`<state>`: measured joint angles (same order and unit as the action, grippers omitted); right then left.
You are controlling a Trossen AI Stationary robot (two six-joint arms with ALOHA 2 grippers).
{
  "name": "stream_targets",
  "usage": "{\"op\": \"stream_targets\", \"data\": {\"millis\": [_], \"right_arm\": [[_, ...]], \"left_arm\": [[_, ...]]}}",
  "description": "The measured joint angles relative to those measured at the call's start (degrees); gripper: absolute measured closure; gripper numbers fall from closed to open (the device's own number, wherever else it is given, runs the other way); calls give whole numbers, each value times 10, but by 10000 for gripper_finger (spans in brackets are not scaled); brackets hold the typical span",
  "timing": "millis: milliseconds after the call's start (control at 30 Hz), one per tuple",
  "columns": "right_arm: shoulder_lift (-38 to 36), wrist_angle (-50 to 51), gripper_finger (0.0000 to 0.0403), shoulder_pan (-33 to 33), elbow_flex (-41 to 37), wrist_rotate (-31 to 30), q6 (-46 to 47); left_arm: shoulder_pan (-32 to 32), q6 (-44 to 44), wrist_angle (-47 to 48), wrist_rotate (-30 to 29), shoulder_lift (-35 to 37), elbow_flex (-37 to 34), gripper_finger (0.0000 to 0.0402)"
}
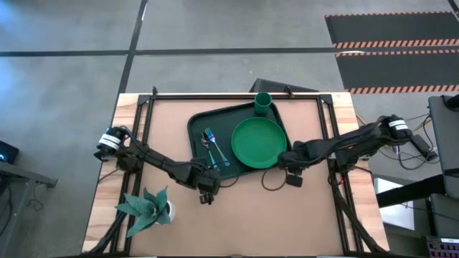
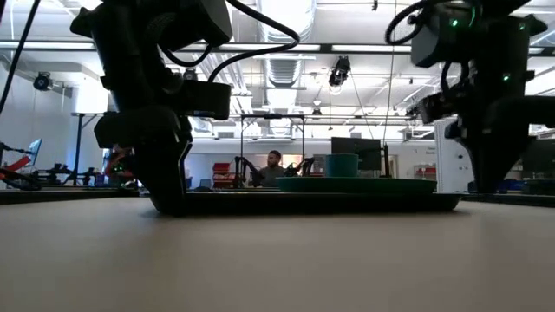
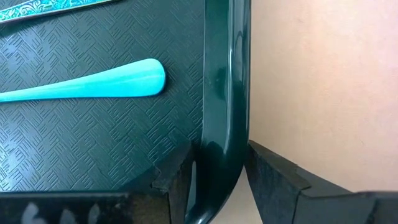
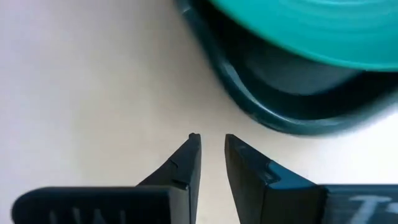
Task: Pick and place plate/cup/fork/spoon on tray
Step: Adjust the dark green tray
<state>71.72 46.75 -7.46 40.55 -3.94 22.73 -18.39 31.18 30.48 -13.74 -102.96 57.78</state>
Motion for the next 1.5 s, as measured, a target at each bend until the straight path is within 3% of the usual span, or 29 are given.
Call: {"op": "stream_targets", "data": {"millis": [167, 533, 1067, 1500], "right_arm": [[-33, 34, 320, 0, -4, -52, 6], [-14, 3, 283, 0, -14, -52, -46], [-10, -57, 297, 0, -18, -46, -69], [-12, -128, 298, 0, -68, -55, -78]], "left_arm": [[0, 0, 0, 0, 0, 0, 269], [0, 1, 0, 0, 0, 0, 269], [0, 1, 0, 0, 0, 0, 269], [0, 2, 0, 0, 0, 0, 269]]}}
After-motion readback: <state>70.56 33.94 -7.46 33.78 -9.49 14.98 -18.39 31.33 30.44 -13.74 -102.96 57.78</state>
